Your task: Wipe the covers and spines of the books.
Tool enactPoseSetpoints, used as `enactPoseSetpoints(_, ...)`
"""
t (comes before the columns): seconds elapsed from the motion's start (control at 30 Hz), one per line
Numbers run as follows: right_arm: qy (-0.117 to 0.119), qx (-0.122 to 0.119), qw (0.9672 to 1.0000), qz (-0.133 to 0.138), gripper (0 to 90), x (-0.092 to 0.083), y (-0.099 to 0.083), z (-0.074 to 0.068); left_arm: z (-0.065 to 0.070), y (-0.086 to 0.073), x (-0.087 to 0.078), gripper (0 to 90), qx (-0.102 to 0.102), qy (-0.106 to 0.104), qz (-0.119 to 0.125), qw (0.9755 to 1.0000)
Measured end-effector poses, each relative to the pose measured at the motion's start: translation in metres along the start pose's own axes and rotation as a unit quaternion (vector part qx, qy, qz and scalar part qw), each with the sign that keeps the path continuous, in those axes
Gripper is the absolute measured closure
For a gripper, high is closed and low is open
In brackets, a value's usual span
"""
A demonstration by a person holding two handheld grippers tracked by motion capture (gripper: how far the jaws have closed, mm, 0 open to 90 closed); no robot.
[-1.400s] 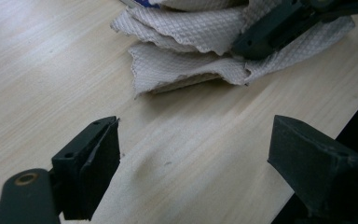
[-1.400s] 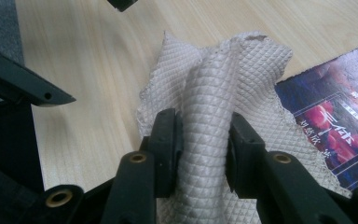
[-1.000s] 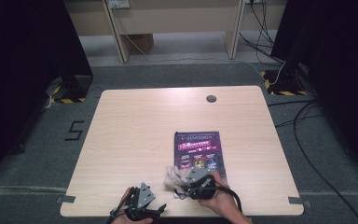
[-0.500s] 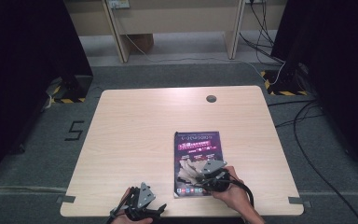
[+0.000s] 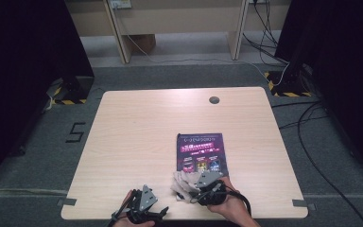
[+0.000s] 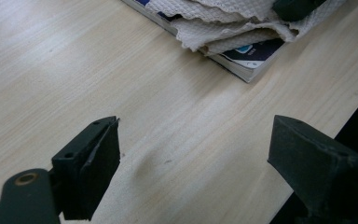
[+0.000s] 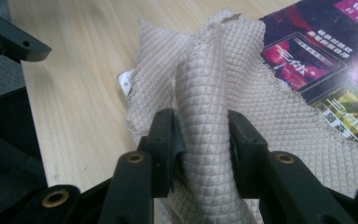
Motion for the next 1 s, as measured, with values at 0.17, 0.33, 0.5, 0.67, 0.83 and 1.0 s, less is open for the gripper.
enactPoseSetpoints(0.17,-0.001,0.006,1.0,-0.002,64.8,-0.007,-0.008,0.005,0.0,0.0,0.001,16.0,0.0,-0.001,-0.001,1.0)
enactPoseSetpoints(0.33,-0.017,0.021,0.9996,-0.001,64.6,-0.018,-0.019,0.019,0.0,0.0,0.001,16.0,-0.001,0.0,-0.002,1.0)
enactPoseSetpoints(0.5,-0.031,0.041,0.9987,0.001,64.4,-0.028,-0.03,0.033,-0.001,0.0,0.001,16.0,-0.002,0.002,-0.002,1.0)
enactPoseSetpoints(0.67,-0.044,0.058,0.9973,0.002,64.7,-0.039,-0.043,0.04,-0.001,0.0,0.001,16.0,-0.002,0.004,-0.002,1.0)
enactPoseSetpoints(0.83,-0.04,0.056,0.9976,0.005,64.6,-0.046,-0.05,0.034,0.0,0.002,0.0,16.0,-0.002,0.007,0.005,1.0)
enactPoseSetpoints(1.0,-0.04,0.061,0.9973,0.007,64.3,-0.051,-0.055,0.034,0.001,0.003,0.002,16.0,-0.003,0.009,0.005,0.9999)
Point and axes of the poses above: each handheld gripper's, and its own axes: x roughly forward along the jaws, y roughly out of its top, z roughly to its right, the point moved 8 cm from there along x, roughly forward along the jaws, and after that the axes turned 1 degree about -x, right-handed, at the moved point
